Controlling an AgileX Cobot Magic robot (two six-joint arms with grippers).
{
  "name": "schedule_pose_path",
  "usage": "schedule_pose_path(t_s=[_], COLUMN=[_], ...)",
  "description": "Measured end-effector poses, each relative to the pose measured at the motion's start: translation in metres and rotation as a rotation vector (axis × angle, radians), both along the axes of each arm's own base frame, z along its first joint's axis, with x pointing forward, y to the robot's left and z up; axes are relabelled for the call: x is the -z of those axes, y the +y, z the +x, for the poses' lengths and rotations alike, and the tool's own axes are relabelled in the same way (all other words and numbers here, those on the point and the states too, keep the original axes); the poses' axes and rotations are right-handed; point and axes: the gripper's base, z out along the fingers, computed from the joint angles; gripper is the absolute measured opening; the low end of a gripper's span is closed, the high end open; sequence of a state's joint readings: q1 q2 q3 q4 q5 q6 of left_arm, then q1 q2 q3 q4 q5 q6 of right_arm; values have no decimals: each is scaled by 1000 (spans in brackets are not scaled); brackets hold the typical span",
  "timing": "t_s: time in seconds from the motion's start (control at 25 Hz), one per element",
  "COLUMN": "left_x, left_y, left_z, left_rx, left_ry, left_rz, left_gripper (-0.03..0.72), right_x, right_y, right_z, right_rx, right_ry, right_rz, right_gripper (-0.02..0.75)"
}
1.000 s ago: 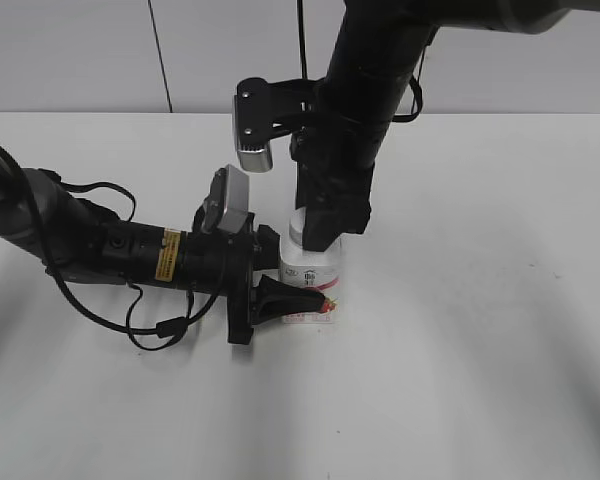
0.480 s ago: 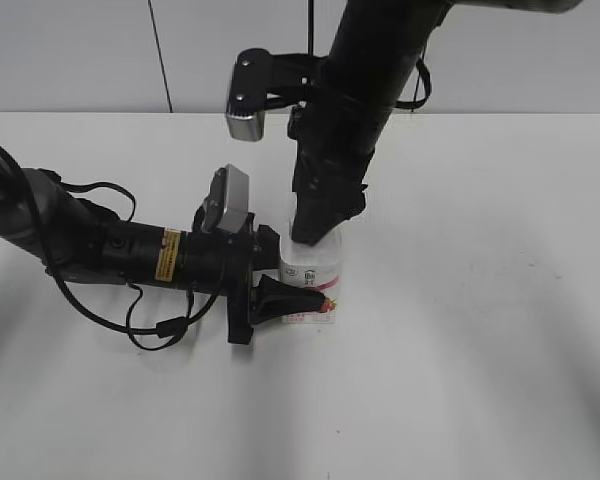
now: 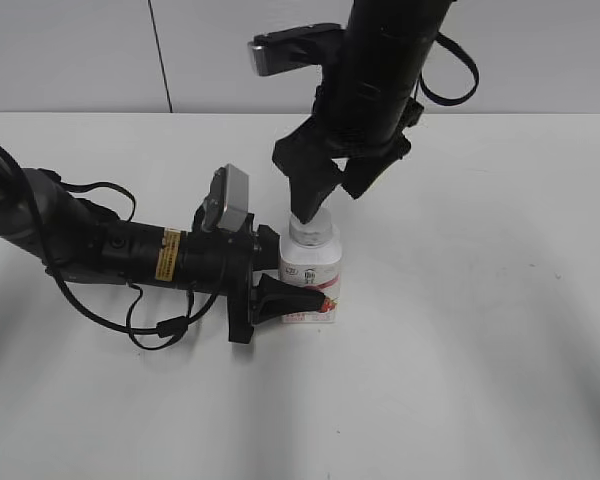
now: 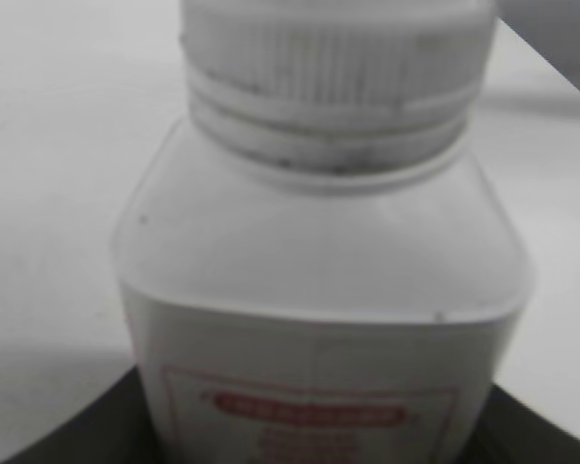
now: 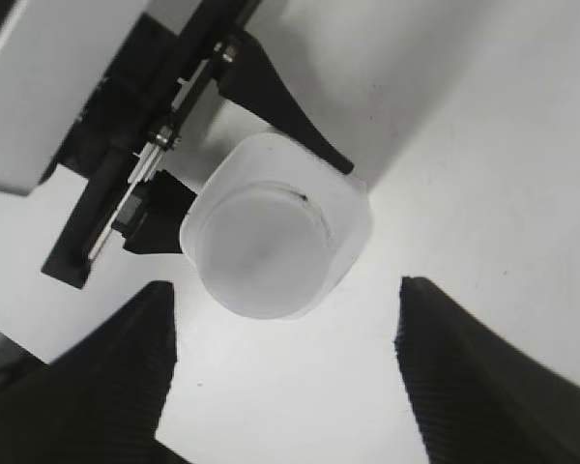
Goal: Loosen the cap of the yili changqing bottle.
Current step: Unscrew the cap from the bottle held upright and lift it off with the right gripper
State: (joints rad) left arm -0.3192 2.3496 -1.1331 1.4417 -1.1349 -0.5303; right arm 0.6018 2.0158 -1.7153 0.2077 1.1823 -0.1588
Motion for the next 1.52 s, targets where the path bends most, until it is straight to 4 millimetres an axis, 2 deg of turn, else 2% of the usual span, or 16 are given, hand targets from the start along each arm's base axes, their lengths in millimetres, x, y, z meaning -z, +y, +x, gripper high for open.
schedule_pose_path(t_s=[0.2,0.48,0.88,1.12,1.36,1.52], left_x=[0,0,0,0,0,0], left_y=[0,0,0,0,0,0], left_z=[0,0,0,0,0,0], left_rx=[-3,-7,-7,-7,-7,-7], left_ry=[8,19,22,23,23,23], left_rz=[0,0,-1,-1,-1,-1], left_gripper=[385,385,384,384,384,384], right_x=[0,-1,-1,21,25,26], right_y=[0,3,6,9,10,10], right_z=[-1,1,3,5,8,8], right_rx=[267,458,505,505,511,511], right_ry=[84,119,122,188,175,176], right_rz=[10,60,96,32,44,44], right_gripper=[556,556,556,556,553,515])
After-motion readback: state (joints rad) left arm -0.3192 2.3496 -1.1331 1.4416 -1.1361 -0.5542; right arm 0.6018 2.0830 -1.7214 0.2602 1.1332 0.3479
